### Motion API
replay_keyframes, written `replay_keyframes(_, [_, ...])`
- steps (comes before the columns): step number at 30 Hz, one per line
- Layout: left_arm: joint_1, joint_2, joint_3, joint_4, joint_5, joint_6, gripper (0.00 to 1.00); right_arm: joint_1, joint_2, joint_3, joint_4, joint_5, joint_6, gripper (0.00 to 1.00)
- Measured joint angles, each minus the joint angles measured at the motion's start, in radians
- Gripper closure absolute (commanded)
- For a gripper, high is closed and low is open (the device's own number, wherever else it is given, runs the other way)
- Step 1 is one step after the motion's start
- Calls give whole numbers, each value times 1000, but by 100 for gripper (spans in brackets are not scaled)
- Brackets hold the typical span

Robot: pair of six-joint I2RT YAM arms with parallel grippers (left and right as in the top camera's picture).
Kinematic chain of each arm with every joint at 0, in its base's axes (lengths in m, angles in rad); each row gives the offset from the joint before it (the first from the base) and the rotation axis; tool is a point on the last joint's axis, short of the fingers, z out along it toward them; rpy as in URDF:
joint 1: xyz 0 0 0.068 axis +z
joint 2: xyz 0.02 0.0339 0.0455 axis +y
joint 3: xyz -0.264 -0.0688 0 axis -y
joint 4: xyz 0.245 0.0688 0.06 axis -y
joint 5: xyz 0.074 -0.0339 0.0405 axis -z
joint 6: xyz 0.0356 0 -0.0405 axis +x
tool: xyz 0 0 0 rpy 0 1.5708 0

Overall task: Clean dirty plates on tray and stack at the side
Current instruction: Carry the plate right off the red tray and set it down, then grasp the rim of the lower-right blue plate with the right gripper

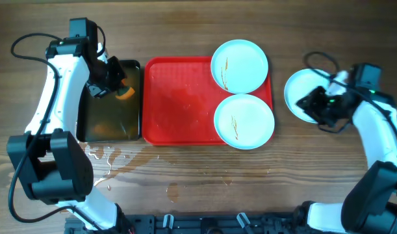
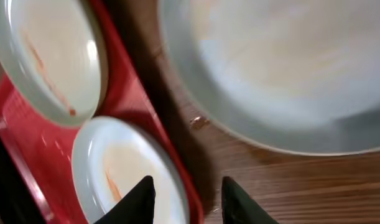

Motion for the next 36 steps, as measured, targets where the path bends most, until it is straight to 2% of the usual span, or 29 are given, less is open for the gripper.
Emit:
replay_keyframes(6, [0,0,0,8,0,0,96,203,0,-70,-3,94,-20,62])
replay_keyframes(12, [0,0,0,8,0,0,96,267,13,-77,-3,144,-22,64])
replay_keyframes(14, [0,0,0,8,0,0,96,280,29,-97,-1,156,-23,72])
replay_keyframes(16, [0,0,0,8,0,0,96,289,53,-122,-7,163,-29,92])
replay_keyframes(17, [0,0,0,8,0,0,96,292,59,-127,-8,167,-33,96])
replay_keyframes(22, [0,0,0,8,0,0,96,319,60,-129,-13,151,-37,96])
replay_keyframes(26, [0,0,0,8,0,0,96,398,57,-113,-69,116,-28,96])
replay_keyframes(27, [0,0,0,8,0,0,96,431,54,-95,-67,110,-9,96])
replay_keyframes(30, [0,0,0,8,0,0,96,551,49,-54,88,97,130,96])
replay_keyframes(36, [0,0,0,8,0,0,96,759,92,-41,368,232,500,96])
